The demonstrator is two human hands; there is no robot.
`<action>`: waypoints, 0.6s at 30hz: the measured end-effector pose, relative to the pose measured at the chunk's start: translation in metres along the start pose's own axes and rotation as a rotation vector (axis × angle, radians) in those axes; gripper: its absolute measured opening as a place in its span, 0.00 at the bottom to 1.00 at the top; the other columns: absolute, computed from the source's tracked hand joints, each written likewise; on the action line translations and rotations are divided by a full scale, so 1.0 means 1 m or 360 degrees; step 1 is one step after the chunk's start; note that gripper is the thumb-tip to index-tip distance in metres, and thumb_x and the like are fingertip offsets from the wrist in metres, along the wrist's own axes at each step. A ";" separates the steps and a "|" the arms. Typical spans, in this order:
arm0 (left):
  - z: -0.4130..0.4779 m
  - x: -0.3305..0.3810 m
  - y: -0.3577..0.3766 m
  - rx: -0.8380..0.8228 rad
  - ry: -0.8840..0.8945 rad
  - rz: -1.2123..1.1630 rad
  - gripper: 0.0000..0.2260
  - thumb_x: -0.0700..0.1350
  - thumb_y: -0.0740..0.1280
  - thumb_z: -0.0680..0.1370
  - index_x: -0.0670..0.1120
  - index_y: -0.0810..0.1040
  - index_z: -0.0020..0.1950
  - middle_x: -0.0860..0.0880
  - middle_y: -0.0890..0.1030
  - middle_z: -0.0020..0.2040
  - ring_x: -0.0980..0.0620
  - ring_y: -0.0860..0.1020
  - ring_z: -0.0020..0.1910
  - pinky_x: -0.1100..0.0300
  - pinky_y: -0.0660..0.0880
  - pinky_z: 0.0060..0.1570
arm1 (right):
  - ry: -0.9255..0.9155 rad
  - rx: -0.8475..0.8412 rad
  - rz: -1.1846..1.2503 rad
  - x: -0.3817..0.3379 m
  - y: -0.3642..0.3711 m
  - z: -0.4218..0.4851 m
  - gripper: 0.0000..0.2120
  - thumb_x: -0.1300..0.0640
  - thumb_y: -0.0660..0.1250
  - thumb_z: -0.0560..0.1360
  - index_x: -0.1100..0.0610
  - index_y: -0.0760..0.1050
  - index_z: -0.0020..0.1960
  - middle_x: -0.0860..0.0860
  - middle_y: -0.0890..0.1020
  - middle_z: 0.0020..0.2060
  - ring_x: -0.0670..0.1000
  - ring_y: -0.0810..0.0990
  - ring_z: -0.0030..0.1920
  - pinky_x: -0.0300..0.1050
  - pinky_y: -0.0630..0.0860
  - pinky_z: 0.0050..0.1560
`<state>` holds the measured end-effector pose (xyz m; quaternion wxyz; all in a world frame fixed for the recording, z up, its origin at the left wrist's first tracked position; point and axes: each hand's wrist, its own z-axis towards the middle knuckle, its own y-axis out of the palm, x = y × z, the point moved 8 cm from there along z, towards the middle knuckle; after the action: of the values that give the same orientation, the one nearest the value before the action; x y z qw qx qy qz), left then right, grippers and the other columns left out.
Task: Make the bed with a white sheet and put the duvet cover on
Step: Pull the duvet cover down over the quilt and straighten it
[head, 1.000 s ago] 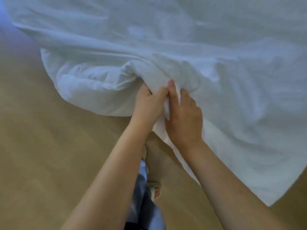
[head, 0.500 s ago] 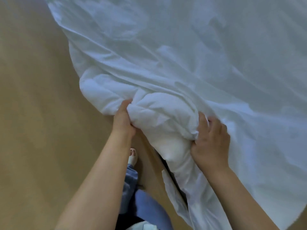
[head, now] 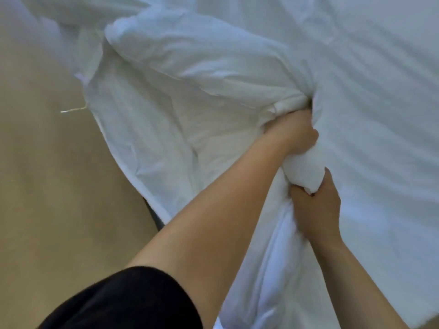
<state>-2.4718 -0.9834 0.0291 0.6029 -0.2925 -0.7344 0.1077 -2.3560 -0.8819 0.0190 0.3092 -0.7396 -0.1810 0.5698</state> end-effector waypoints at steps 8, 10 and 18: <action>0.004 -0.023 0.160 -0.0563 -0.0319 0.0788 0.34 0.61 0.55 0.79 0.48 0.43 0.78 0.41 0.47 0.78 0.40 0.49 0.76 0.50 0.49 0.72 | 0.0414 -0.0176 -0.0165 0.087 -0.014 0.013 0.38 0.53 0.65 0.74 0.52 0.47 0.76 0.57 0.68 0.64 0.61 0.76 0.55 0.49 0.73 0.50; -0.003 -0.032 0.146 -0.0510 -0.0251 0.0583 0.28 0.55 0.53 0.81 0.47 0.50 0.78 0.41 0.53 0.77 0.42 0.54 0.75 0.53 0.52 0.71 | 0.0327 -0.0254 -0.0249 0.086 -0.002 0.017 0.36 0.51 0.63 0.75 0.49 0.47 0.76 0.56 0.66 0.63 0.60 0.76 0.52 0.52 0.75 0.50; -0.159 -0.200 -0.020 0.1374 -0.1003 -0.0354 0.25 0.44 0.68 0.74 0.43 0.66 0.70 0.45 0.69 0.64 0.48 0.68 0.65 0.55 0.66 0.65 | -0.0004 -0.0279 -0.0442 0.049 0.039 0.017 0.33 0.60 0.62 0.74 0.52 0.53 0.76 0.61 0.63 0.66 0.61 0.65 0.63 0.48 0.64 0.54</action>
<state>-2.3066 -1.1423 -0.0851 0.4267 0.1075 -0.7951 0.4174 -2.3619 -0.8762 -0.0454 0.3190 -0.7309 -0.3309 0.5046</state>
